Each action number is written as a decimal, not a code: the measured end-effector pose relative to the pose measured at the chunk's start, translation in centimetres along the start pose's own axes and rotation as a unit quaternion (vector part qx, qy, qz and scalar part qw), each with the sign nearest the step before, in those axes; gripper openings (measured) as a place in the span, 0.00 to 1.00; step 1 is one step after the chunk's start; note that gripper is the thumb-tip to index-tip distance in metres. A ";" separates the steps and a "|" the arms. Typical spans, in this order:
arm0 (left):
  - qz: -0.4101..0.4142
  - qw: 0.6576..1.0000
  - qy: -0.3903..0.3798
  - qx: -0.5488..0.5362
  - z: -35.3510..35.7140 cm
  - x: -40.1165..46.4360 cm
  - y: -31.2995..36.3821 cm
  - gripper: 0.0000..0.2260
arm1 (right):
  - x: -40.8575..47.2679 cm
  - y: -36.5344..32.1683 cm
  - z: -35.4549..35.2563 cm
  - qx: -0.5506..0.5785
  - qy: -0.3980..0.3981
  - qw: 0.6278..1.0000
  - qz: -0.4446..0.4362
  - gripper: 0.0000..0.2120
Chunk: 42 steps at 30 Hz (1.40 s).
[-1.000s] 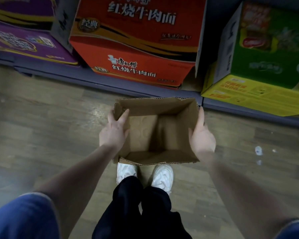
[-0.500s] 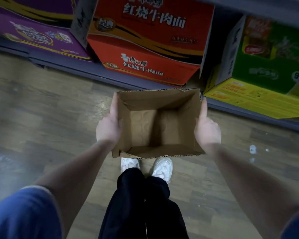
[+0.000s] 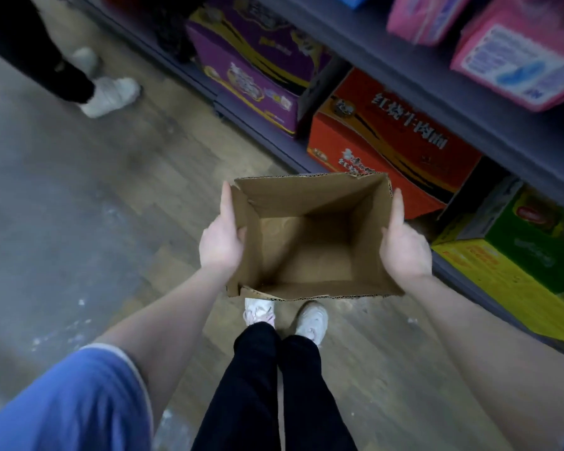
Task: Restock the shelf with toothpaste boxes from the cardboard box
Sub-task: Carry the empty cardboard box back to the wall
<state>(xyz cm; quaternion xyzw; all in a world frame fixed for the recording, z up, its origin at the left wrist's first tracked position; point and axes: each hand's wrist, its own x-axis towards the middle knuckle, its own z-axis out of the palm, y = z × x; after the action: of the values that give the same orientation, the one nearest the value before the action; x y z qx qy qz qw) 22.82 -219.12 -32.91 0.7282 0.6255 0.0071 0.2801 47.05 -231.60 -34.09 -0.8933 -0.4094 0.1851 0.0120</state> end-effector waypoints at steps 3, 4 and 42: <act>-0.046 0.998 0.026 -0.018 -2.8 -1.7 -2.9 0.37 | -0.2 -3.9 -1.3 -0.007 -0.009 0.999 -0.049 0.37; -0.062 0.997 0.035 -0.023 -3.6 -2.2 -3.9 0.37 | -0.2 -5.3 -1.6 -0.012 -0.012 0.997 -0.069 0.36; -0.384 0.895 0.222 0.055 -43.4 -21.9 -45.8 0.37 | -26.3 -67.4 -5.3 -0.122 -0.009 0.855 -0.503 0.36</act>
<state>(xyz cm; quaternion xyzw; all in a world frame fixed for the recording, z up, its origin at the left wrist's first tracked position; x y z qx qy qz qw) -39.17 -219.04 -7.98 0.4253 0.9016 0.0260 0.0749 -15.81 -205.47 -9.10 -0.5579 -0.8225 0.1100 -0.0096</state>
